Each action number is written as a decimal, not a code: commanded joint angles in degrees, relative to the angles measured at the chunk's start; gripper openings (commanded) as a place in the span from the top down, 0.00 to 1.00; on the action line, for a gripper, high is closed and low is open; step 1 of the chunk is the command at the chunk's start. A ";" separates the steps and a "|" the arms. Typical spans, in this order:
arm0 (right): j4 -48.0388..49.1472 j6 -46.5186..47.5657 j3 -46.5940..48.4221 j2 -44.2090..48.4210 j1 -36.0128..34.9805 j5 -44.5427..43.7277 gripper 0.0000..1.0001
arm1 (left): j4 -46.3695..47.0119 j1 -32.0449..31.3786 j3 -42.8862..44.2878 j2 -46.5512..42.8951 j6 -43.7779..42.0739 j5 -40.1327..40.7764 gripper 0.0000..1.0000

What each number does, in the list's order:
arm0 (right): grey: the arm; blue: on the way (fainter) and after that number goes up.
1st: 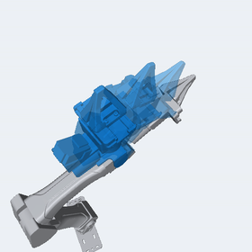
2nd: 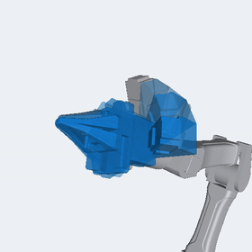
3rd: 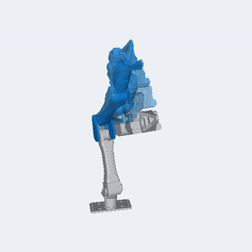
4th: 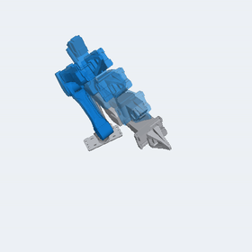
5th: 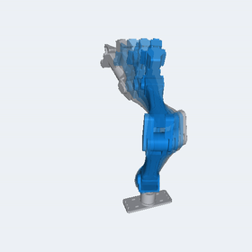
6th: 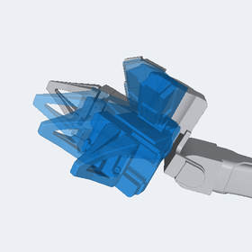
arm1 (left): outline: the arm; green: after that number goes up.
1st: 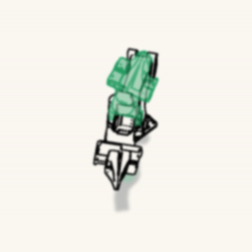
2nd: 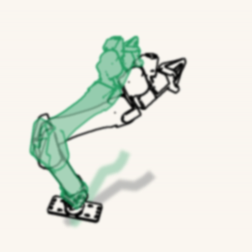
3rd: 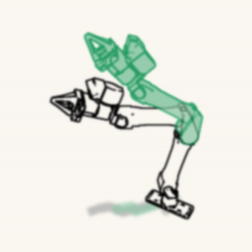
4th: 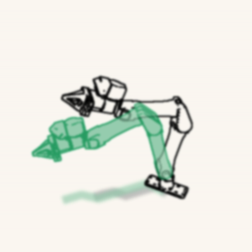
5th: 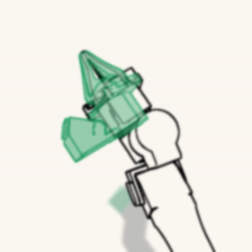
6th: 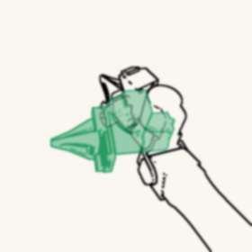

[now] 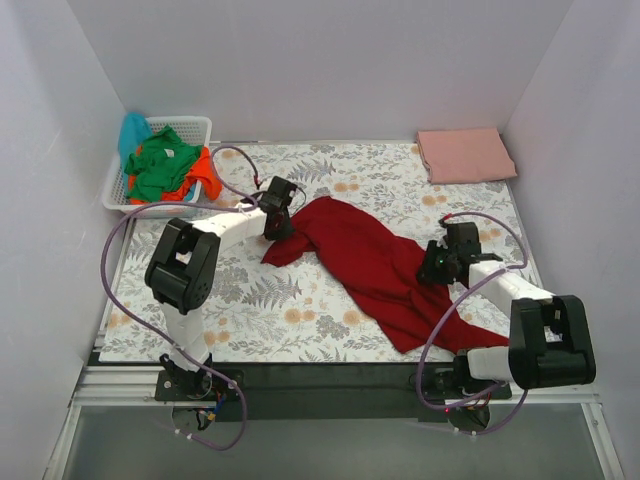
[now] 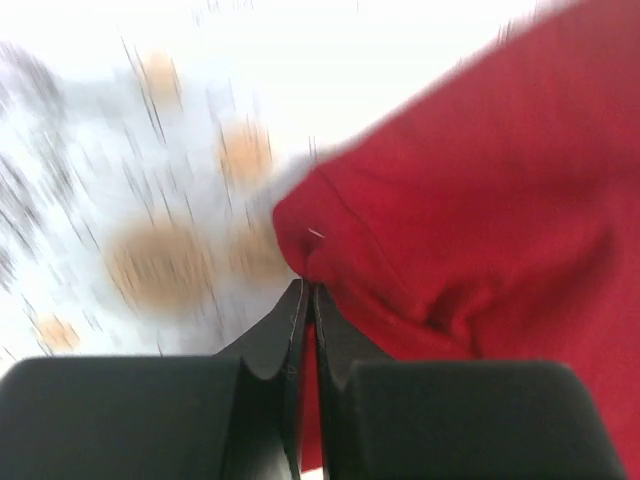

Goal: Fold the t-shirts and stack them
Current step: Flatten the tshirt out

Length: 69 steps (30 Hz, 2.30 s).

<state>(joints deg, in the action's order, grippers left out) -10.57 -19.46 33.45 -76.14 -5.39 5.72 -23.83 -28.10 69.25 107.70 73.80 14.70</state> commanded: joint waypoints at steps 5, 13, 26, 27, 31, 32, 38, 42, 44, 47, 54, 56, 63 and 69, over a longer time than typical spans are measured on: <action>-1.04 -11.72 -3.84 4.51 -23.73 13.62 0.87 | -3.23 3.84 26.66 15.06 -11.02 7.27 1.00; -1.38 -12.63 9.59 -1.81 -39.61 6.95 0.72 | -6.49 2.79 54.93 30.29 -12.10 -4.49 1.00; -7.10 7.59 21.29 -5.24 -26.09 -0.18 0.36 | 0.47 1.73 10.61 -10.73 -2.11 -3.97 0.18; -7.01 8.21 23.57 -7.86 -25.64 0.52 0.36 | -0.33 1.21 7.77 -13.63 -0.69 -4.50 0.18; -4.82 9.27 28.33 -14.73 -23.09 5.61 0.35 | -4.54 -2.22 -6.30 -24.45 4.24 -7.75 0.17; -4.47 9.18 29.03 -15.96 -22.83 6.75 0.35 | -7.25 -4.49 -8.33 -27.69 5.20 -9.58 0.17; -2.53 8.22 33.60 -24.57 -22.65 8.26 0.35 | -13.33 -11.79 -21.87 -35.80 13.91 -17.94 0.17; -0.86 6.46 34.93 -28.18 -22.12 8.87 0.38 | -14.22 -14.17 -25.83 -38.09 17.16 -22.16 0.17; -0.33 6.02 35.36 -29.06 -21.69 8.79 0.44 | -14.05 -15.23 -26.98 -37.30 17.78 -23.22 0.17; 0.11 5.40 35.80 -30.12 -20.19 8.61 0.69 | -13.35 -16.37 -27.24 -35.11 18.04 -23.75 0.18; 0.46 4.08 34.23 -28.63 -15.53 7.29 0.99 | -10.53 -18.75 -26.10 -28.08 18.40 -24.81 0.30; 0.46 4.34 33.44 -28.02 -14.74 6.68 0.99 | -10.44 -19.54 -25.93 -25.89 18.57 -23.85 0.36; 0.64 4.08 30.27 -24.86 -11.84 5.36 0.99 | -10.27 -20.51 -23.90 -20.60 18.57 -21.74 0.89; 0.64 3.29 24.04 -18.71 -5.51 2.02 0.99 | -19.93 -16.90 -17.05 -16.56 11.28 -6.53 1.00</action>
<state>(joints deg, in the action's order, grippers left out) -11.07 -15.20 60.10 -99.74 -14.22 11.20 -37.91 -47.79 48.51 89.62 89.82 -3.86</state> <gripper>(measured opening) 0.028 0.011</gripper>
